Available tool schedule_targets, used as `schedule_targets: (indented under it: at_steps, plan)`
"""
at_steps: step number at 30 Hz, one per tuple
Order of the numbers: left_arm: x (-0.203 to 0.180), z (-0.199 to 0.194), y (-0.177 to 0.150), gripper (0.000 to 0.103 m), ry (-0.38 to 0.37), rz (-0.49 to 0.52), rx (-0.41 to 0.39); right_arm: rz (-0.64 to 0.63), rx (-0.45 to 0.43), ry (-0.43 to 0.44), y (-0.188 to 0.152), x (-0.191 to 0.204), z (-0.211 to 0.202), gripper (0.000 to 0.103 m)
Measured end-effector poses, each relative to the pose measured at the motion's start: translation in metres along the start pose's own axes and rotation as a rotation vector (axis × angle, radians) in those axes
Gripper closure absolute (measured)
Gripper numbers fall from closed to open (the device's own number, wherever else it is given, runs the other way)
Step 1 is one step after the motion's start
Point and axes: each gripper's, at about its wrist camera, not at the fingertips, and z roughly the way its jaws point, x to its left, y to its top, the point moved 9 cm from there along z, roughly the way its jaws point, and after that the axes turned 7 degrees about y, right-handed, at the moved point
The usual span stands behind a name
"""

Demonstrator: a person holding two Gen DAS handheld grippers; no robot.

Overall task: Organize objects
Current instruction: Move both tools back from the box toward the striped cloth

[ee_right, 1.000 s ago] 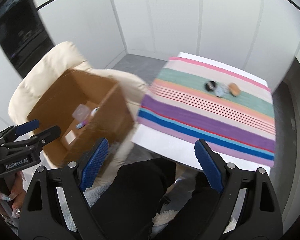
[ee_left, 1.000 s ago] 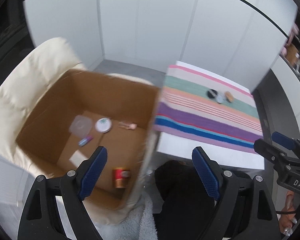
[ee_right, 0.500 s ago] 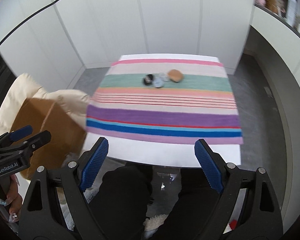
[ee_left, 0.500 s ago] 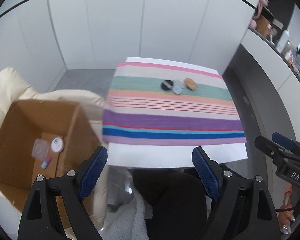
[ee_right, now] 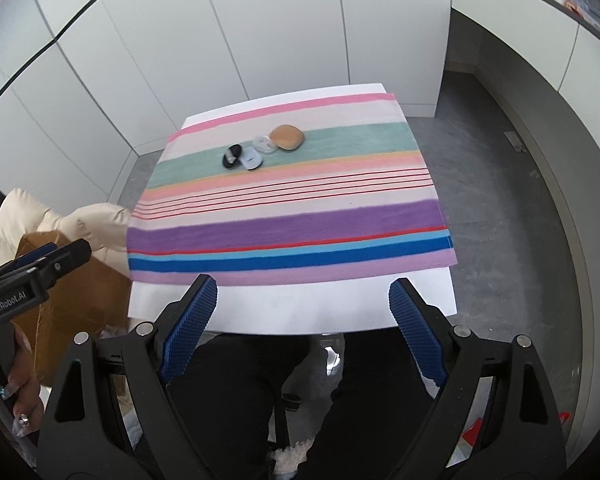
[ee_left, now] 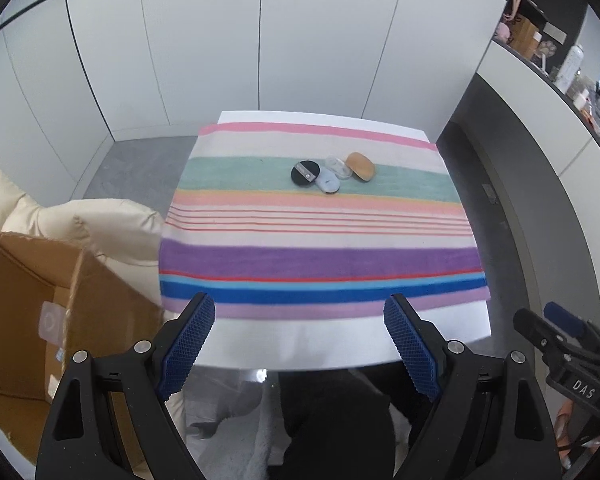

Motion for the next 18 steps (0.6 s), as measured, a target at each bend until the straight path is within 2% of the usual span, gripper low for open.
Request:
schedule_targets:
  at_steps: [3, 6, 10, 14, 18]
  plan:
    - [-0.006, 0.017, 0.02, 0.015, 0.058, 0.038, -0.014, 0.02, 0.003, -0.003, 0.01, -0.013, 0.017, 0.013]
    - [-0.015, 0.032, 0.045, 0.015, 0.056, 0.051, -0.032, 0.034, 0.017, -0.004, 0.02, -0.025, 0.038, 0.013]
    - [-0.023, 0.06, 0.075, 0.015, 0.101, 0.106, -0.069, 0.053, 0.029, -0.006, 0.038, -0.039, 0.069, 0.013]
    - [-0.029, 0.095, 0.096, 0.015, 0.105, 0.131, -0.065, 0.071, 0.036, -0.027, 0.059, -0.053, 0.106, 0.013]
    - [-0.035, 0.14, 0.111, 0.015, 0.078, 0.111, -0.013, 0.074, 0.046, -0.027, 0.078, -0.06, 0.148, 0.013]
